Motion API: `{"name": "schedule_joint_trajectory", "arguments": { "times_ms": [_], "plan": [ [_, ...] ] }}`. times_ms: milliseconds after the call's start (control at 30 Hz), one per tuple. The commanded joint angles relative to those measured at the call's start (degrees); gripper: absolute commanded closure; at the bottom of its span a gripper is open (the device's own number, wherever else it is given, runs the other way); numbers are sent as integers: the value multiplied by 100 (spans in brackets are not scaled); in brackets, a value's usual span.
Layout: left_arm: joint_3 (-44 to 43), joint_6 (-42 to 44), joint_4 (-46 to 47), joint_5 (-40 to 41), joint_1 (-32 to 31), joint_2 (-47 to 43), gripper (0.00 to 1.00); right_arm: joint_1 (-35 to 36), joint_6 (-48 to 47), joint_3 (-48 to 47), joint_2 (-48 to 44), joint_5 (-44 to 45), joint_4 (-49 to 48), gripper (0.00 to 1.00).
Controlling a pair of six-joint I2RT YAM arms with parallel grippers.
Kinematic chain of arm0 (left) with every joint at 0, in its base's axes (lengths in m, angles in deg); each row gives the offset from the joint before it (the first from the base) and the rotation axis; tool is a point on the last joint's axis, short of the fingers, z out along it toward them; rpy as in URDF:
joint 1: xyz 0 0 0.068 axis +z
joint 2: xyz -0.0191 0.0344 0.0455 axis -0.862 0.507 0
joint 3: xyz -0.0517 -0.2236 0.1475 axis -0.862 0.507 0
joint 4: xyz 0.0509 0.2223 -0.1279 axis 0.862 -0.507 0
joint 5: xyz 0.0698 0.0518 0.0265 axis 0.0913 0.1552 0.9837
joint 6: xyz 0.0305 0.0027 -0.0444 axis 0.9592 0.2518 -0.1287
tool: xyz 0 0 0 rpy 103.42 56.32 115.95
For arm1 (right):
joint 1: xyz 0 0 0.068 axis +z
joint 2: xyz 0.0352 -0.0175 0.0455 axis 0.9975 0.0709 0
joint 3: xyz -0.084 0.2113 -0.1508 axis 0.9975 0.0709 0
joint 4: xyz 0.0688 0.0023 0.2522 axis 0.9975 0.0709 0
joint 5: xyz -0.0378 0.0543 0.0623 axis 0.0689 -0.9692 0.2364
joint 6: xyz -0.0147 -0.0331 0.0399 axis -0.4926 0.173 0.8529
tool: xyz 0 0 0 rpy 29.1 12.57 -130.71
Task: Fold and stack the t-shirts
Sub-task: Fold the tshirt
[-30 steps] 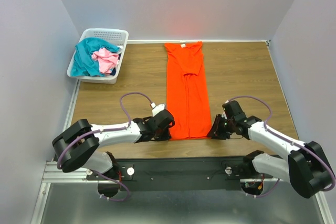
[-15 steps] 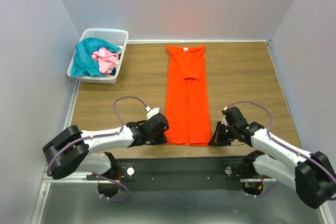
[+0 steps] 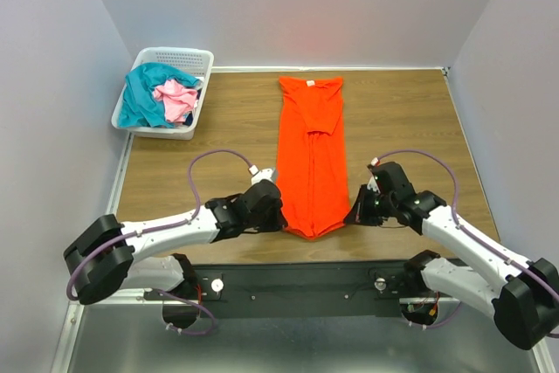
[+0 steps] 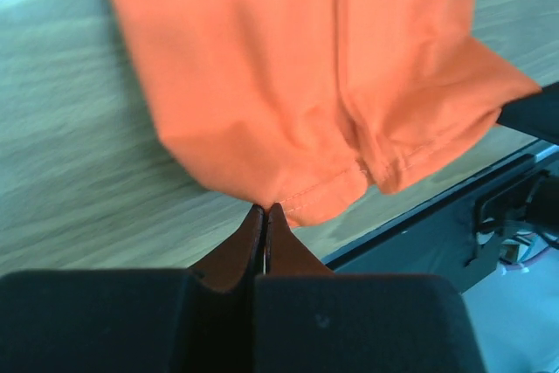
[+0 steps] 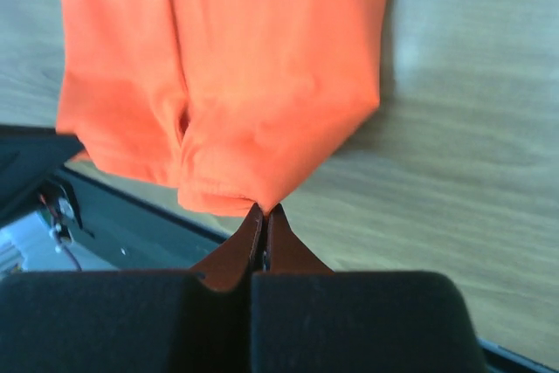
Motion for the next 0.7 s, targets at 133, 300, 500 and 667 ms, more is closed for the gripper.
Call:
{"name": "schedule_joint_trajectory", "arguments": {
  "times_ms": [133,300,500,667],
  "plan": [
    [-986,677,-139,504,181,380,100,39,-336,-644,289,810,19,99],
    [-1409,1081,-104,540,558,626,100,39,-423,-1065,570,1415,-86,99],
    [-1760,1643,98,373,1034,934,100,39,-494,-1550,983,1698,-472,99],
    [-2094,1961,274,145,1385,1197,100,39,-564,-1989,1414,2014,-578,99]
  ]
}}
